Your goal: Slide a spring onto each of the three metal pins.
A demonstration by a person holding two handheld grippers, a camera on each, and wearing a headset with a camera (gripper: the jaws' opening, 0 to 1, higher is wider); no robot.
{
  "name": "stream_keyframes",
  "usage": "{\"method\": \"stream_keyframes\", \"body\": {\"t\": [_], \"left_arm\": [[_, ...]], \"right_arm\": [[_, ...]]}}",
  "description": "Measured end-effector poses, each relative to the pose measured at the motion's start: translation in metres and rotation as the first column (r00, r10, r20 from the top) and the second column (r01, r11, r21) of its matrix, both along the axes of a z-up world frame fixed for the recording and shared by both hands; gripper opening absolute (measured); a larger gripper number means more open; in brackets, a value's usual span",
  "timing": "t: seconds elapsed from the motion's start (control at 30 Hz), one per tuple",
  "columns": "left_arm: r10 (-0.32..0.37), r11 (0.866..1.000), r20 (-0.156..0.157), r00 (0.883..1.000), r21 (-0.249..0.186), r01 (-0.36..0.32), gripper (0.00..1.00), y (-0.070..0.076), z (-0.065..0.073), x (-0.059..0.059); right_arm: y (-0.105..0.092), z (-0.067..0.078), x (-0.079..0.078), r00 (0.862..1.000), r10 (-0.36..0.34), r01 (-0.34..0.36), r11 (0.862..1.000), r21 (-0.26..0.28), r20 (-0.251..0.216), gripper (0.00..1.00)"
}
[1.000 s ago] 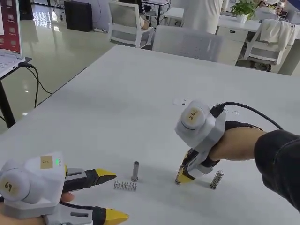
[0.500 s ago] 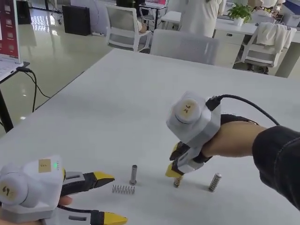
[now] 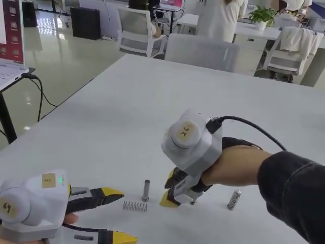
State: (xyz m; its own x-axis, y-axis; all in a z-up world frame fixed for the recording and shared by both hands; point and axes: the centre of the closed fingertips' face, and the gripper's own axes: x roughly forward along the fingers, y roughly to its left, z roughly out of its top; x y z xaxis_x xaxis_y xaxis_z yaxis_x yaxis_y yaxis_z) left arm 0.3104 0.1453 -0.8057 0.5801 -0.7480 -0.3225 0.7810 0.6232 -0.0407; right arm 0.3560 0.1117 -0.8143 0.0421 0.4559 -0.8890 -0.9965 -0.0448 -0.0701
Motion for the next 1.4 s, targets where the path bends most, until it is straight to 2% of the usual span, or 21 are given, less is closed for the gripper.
{"method": "stream_keyframes", "body": {"t": [0.43,0.63,0.73,1.0,1.4], "left_arm": [[0.004,1.000,-0.009,1.000,0.000,-0.004,0.50,0.001,-0.003,0.000],[0.006,1.000,-0.010,1.000,-0.001,-0.006,0.50,0.002,-0.002,0.000],[0.011,1.000,-0.011,1.000,-0.001,-0.011,0.50,0.004,-0.003,0.000],[0.019,1.000,-0.017,1.000,-0.001,-0.019,0.49,0.006,-0.005,0.000],[0.024,1.000,-0.017,1.000,0.001,-0.024,0.49,0.008,-0.005,0.001]], "right_arm": [[0.016,-0.025,-0.010,0.998,-0.038,0.041,0.997,0.068,-0.047,0.18],[0.022,-0.031,-0.005,0.998,-0.057,0.060,0.994,0.086,-0.041,0.18],[0.025,-0.034,-0.004,0.996,-0.073,0.079,0.992,0.096,-0.056,0.18],[0.029,-0.041,-0.004,0.995,-0.078,0.084,0.992,0.094,-0.062,0.17],[0.031,-0.051,-0.003,0.997,-0.059,0.062,0.995,0.074,-0.045,0.14]]}}
